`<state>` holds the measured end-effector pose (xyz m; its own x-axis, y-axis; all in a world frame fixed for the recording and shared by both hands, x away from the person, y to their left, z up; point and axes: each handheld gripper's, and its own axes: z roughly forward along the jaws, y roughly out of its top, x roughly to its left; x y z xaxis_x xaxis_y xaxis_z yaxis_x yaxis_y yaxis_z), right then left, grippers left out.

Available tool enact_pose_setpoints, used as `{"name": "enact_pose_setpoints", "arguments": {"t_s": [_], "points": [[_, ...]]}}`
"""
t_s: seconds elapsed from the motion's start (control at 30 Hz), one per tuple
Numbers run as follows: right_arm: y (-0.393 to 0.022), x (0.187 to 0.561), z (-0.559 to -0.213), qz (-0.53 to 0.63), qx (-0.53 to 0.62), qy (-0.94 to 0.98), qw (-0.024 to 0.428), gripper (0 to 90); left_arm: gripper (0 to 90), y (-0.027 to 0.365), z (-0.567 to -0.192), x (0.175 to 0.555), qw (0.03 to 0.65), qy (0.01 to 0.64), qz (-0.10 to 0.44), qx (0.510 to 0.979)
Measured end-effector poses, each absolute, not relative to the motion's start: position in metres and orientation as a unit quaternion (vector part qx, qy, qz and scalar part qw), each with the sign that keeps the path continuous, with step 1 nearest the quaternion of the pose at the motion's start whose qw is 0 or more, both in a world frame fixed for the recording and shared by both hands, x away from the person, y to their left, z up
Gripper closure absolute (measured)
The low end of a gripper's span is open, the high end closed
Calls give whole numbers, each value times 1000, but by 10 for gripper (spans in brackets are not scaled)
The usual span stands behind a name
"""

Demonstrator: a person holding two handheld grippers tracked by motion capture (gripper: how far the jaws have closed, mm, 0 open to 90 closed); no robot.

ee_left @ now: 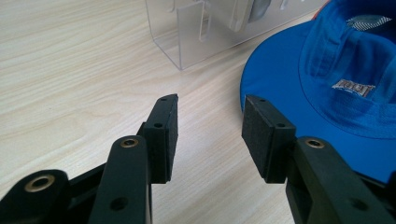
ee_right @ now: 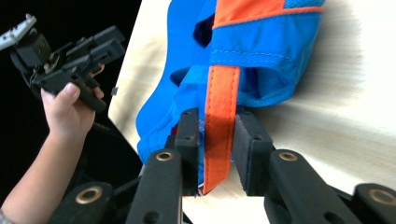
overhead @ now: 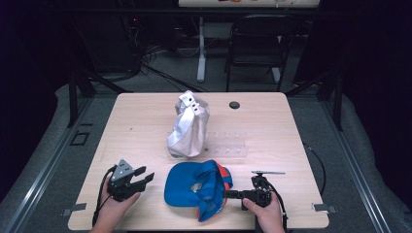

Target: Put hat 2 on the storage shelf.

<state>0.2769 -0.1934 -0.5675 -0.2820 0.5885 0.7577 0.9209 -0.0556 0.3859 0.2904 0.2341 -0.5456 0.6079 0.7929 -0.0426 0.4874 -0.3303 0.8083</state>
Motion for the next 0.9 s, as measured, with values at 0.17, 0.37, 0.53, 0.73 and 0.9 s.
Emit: {"name": "enact_pose_setpoints", "arguments": {"t_s": [0.17,0.37,0.53,0.73,0.9], "points": [[-196,277,-566,-460,-595,-637,171,771,567,233,-546,290,413,402,183,796],[-194,276,-562,-444,-610,-638,156,772,567,234,-546,291,412,401,184,797],[-194,277,-560,-434,-604,-650,154,773,567,233,-546,290,411,399,187,798],[-197,279,-552,-436,-608,-649,139,775,567,232,-547,291,408,400,188,799],[-201,279,-549,-437,-615,-643,132,774,567,233,-547,292,411,400,186,798]]}}
